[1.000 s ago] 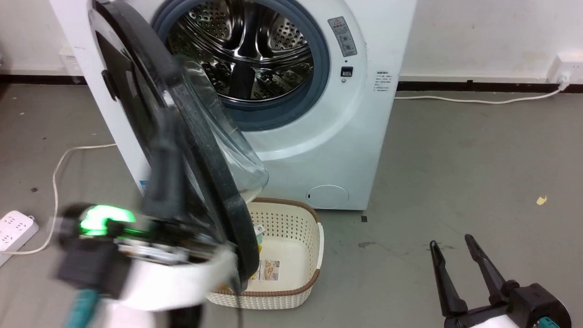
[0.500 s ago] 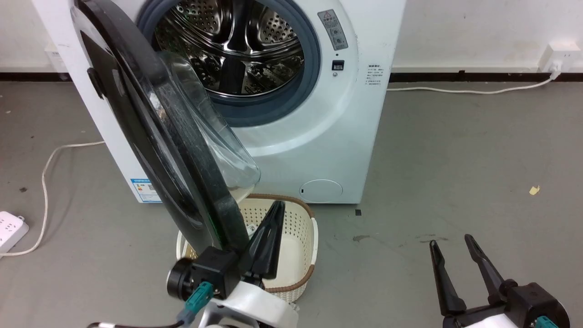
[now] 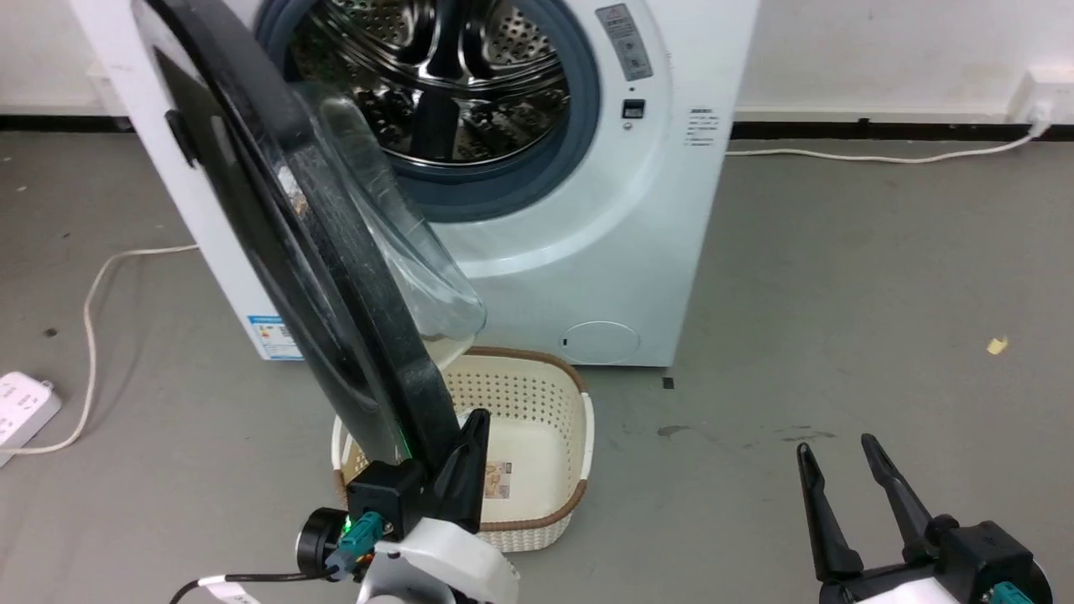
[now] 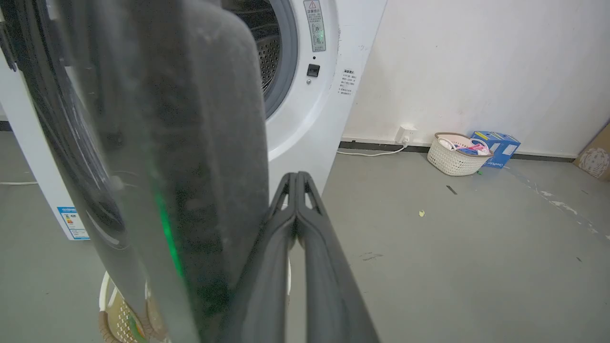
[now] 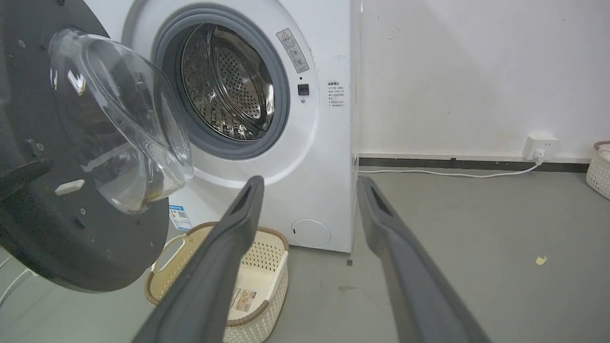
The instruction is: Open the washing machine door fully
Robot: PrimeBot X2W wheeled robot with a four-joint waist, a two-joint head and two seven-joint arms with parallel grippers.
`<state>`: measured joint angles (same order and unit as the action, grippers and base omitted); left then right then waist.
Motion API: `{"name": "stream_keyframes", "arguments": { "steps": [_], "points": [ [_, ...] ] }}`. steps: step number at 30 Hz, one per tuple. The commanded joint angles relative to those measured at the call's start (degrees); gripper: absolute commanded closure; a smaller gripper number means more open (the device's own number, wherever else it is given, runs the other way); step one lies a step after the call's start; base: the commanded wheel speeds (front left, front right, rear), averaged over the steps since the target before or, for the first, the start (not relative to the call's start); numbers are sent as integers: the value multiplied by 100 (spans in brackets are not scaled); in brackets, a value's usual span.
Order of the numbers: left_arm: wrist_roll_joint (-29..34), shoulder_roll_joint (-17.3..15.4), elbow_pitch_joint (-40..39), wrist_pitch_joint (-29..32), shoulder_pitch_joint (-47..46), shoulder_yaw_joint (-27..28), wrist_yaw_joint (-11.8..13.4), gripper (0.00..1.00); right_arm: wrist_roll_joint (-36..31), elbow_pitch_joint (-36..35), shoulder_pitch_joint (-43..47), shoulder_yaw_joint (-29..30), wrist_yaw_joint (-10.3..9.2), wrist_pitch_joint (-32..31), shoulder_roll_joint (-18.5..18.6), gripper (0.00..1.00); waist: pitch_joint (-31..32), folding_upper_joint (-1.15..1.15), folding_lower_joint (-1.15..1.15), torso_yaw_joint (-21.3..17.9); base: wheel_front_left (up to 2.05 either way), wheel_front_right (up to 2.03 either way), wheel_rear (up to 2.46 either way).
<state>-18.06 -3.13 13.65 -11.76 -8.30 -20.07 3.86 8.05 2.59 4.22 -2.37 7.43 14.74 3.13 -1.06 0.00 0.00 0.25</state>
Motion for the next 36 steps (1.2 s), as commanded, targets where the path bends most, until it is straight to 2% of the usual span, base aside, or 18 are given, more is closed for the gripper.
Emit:
{"name": "stream_keyframes", "arguments": {
  "steps": [1, 9, 15, 23, 24, 34, 36],
  "points": [
    [-31, -50, 53, -60, -69, 42, 10, 100, 32, 20, -65, -4, 6, 26, -25, 0, -7, 0, 0, 72, 0, 0, 0],
    [-104, -67, 287, -153, 2, 31, -25, 100, 106, 117, 15, -72, 6, 26, -25, 0, 156, 0, 0, 631, 0, 0, 0],
    [-173, -181, 234, -166, 155, 138, 46, 100, 160, 181, 68, -115, 6, 26, -25, 0, 266, 0, 0, 1170, 0, 0, 0],
    [-313, -516, -17, -81, 234, 494, 198, 100, 193, 214, 99, -264, 6, 26, -25, 0, 275, 0, 0, 1779, 0, 0, 0],
    [-394, -678, -108, -11, 214, 676, 243, 100, 169, 208, 68, -303, 6, 26, -25, 0, 192, 0, 0, 1912, 0, 0, 0],
    [-536, -1205, -217, 198, 5, 1228, 438, 100, -40, 183, -91, -375, 6, 26, -17, 0, -280, 0, 0, 1998, 0, 0, 0],
    [-622, -1390, -162, 217, -108, 1444, 459, 100, -69, 160, -156, -376, 6, 26, 47, 0, -472, 0, 0, 1959, 0, 0, 0]
  ]
}}
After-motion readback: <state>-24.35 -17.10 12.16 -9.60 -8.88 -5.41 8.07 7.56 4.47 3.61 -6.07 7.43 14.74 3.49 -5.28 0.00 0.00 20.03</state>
